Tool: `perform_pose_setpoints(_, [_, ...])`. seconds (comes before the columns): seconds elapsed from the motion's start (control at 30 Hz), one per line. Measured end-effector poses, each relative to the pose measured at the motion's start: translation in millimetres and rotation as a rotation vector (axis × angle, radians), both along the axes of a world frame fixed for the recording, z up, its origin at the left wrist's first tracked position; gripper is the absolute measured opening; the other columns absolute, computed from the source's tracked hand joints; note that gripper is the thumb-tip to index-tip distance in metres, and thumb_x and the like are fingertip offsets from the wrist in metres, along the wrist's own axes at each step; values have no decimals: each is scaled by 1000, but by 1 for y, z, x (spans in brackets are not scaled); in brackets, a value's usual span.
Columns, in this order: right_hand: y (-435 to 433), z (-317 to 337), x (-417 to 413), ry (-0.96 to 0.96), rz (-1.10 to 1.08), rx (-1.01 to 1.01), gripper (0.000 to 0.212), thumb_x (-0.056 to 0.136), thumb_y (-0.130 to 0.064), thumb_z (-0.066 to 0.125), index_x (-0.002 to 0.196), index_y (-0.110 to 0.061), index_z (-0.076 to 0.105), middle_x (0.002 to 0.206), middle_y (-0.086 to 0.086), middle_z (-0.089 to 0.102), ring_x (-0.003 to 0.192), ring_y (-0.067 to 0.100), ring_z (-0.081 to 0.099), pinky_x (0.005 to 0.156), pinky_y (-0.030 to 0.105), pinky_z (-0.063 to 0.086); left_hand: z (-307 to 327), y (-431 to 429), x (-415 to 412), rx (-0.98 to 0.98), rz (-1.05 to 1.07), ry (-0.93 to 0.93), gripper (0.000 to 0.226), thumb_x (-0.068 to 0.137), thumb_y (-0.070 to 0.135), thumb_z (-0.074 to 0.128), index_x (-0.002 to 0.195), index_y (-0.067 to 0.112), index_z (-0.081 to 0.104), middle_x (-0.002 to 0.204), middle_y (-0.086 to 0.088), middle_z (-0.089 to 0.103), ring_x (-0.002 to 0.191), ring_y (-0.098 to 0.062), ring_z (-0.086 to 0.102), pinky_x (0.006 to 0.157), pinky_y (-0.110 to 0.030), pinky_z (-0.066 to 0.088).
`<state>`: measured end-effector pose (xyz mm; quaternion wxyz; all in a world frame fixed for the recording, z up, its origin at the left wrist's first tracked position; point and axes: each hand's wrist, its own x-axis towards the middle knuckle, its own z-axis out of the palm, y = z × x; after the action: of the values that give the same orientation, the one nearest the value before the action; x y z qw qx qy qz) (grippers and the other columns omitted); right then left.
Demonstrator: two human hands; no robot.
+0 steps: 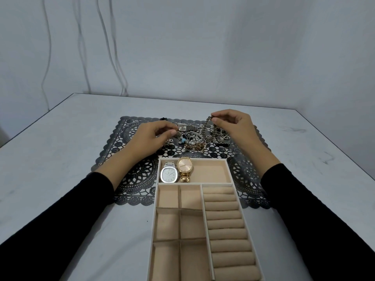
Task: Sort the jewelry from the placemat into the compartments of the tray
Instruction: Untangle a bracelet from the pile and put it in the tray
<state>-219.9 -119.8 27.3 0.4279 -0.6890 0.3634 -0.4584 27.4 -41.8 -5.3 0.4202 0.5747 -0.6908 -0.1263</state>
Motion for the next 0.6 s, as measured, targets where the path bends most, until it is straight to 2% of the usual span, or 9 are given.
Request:
perform_pose_setpoints(0.2, [1, 1, 3, -6, 2, 2, 14, 80, -12, 75, 94, -15, 74, 89, 0, 74, 82, 5, 67, 76, 15, 50, 1, -2, -7, -56, 67, 22, 17, 91, 25, 67, 107, 26, 73, 84, 22, 69, 75, 5, 64, 68, -12, 47])
perform_pose_setpoints(0.3, [2, 3, 3, -3, 10, -4, 14, 81, -12, 74, 95, -16, 74, 89, 0, 75, 83, 5, 67, 79, 18, 52, 3, 0, -6, -62, 91, 55, 15, 91, 27, 67, 104, 24, 75, 82, 16, 72, 73, -6, 67, 66, -21, 52])
perform_pose_setpoints(0.4, [4, 6, 4, -19, 10, -7, 14, 82, -10, 73, 95, -15, 74, 92, 6, 74, 86, 11, 67, 87, 27, 54, 5, 4, -5, -58, 85, 127, 12, 92, 23, 66, 101, 25, 74, 81, 8, 74, 70, -5, 68, 64, -18, 51])
perform_pose_setpoints(0.53, [10, 17, 6, -55, 19, -32, 14, 81, -10, 74, 91, -21, 75, 90, 4, 74, 86, 15, 68, 83, 28, 54, 9, 11, 0, -49, 105, 271, 12, 91, 20, 67, 95, 30, 73, 84, 2, 75, 81, -16, 73, 78, -31, 58])
perform_pose_setpoints(0.6, [15, 23, 6, -78, 36, -47, 15, 81, -10, 74, 90, -22, 75, 89, 1, 75, 88, 15, 68, 82, 26, 54, 13, 16, 0, -61, 116, 322, 11, 91, 19, 67, 96, 27, 73, 84, 0, 75, 81, -15, 73, 80, -32, 58])
